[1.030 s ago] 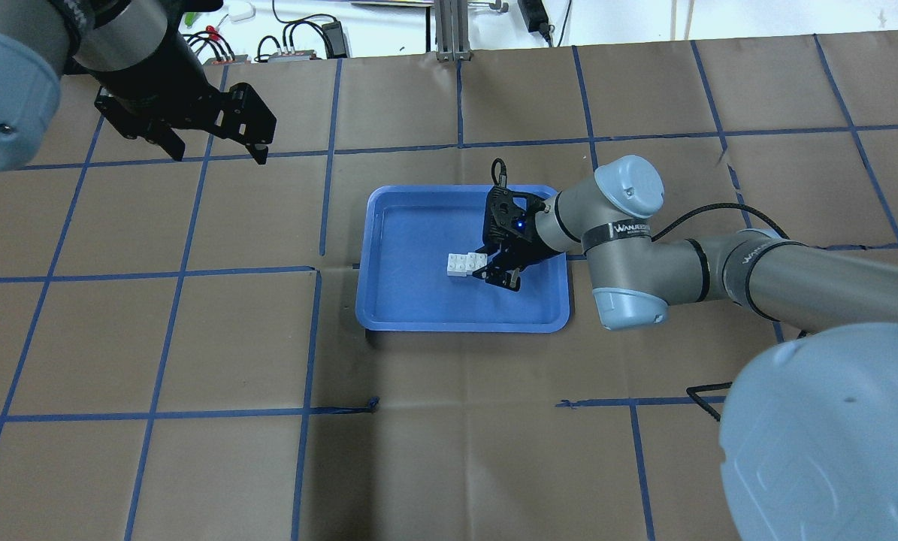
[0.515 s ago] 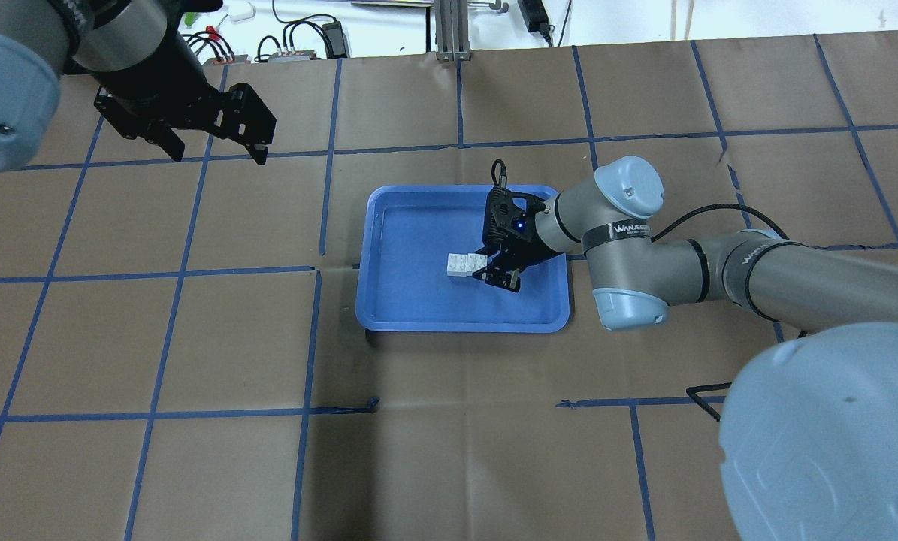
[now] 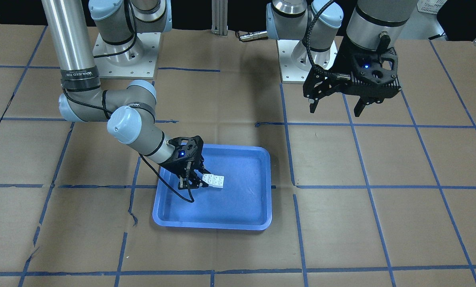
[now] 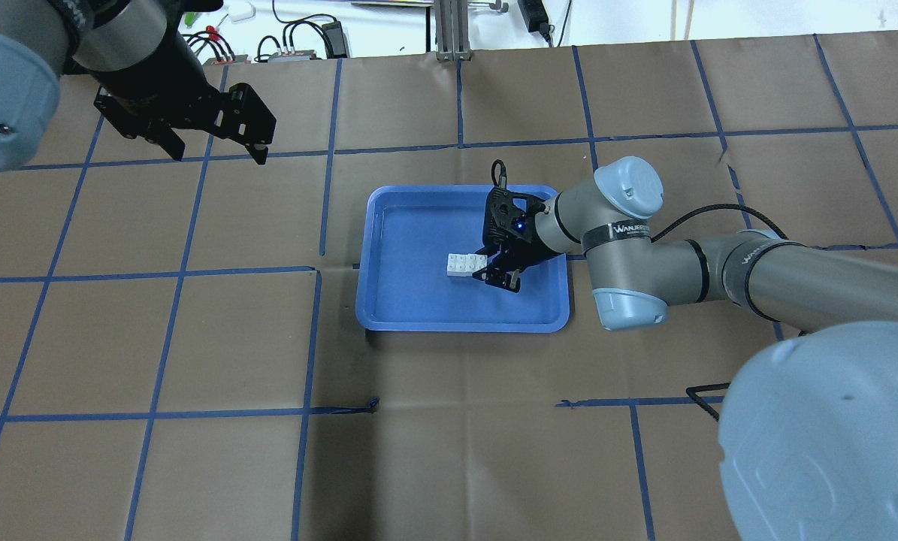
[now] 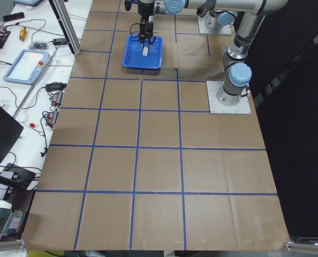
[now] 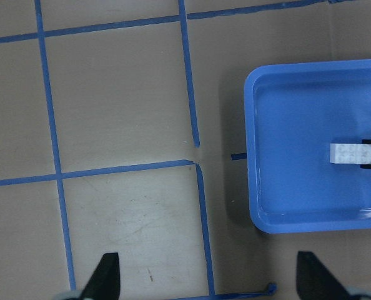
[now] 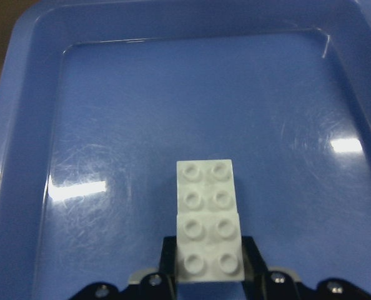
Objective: Assemble white blocks and place on blue tray
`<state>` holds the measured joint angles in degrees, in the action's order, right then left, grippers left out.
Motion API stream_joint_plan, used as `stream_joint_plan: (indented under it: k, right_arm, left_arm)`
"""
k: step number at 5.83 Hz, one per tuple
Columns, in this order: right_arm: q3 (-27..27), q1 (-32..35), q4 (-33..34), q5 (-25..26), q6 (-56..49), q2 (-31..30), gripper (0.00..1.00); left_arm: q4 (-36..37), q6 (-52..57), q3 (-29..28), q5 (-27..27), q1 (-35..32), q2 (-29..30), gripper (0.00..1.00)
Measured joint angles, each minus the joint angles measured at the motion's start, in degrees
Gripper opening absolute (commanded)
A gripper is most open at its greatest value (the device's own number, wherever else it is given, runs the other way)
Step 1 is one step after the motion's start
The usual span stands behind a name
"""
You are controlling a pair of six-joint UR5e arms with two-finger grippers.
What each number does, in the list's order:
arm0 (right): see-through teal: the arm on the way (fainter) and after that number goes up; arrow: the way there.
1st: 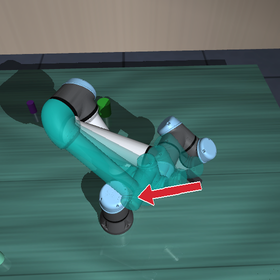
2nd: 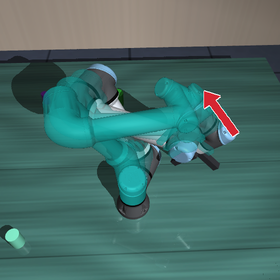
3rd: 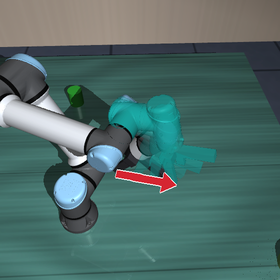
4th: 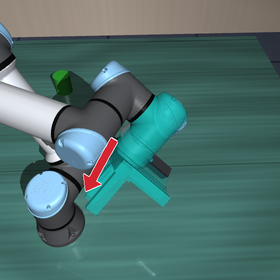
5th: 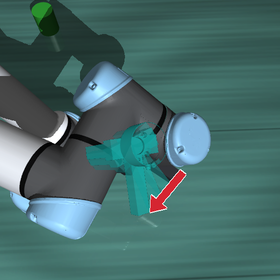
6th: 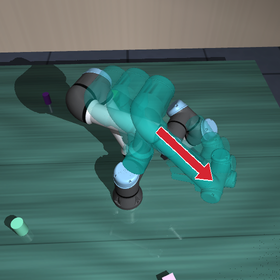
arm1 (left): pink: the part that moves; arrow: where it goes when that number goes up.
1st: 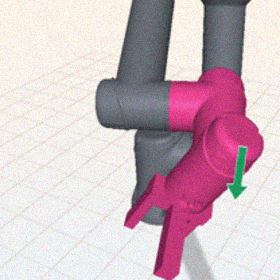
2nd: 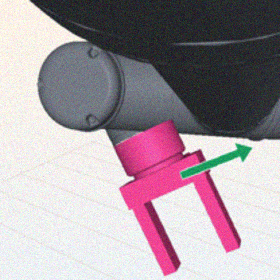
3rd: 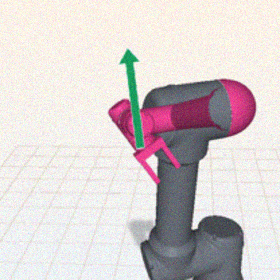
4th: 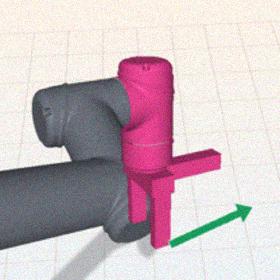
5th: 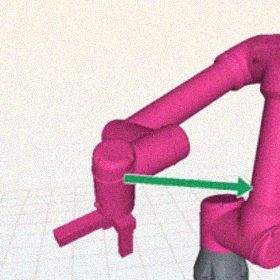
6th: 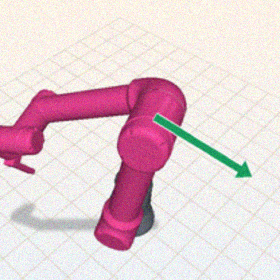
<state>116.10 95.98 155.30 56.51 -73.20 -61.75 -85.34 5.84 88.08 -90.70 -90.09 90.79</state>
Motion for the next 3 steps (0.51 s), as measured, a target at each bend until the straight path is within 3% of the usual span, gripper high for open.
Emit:
stream_joint_plan:
  k: [1, 3]
  right_arm:
    - [0.0, 0.0, 0.0, 0.0, 0.0, 0.0, 0.5]
    - [0.0, 0.0, 0.0, 0.0, 0.2, 0.0, 0.55]
  left_arm:
    - [0.0, 0.0, 0.0, 0.0, 0.0, 0.0, 1.0]
    - [0.1, -0.3, 0.0, 0.0, -0.1, 0.0, 1.0]
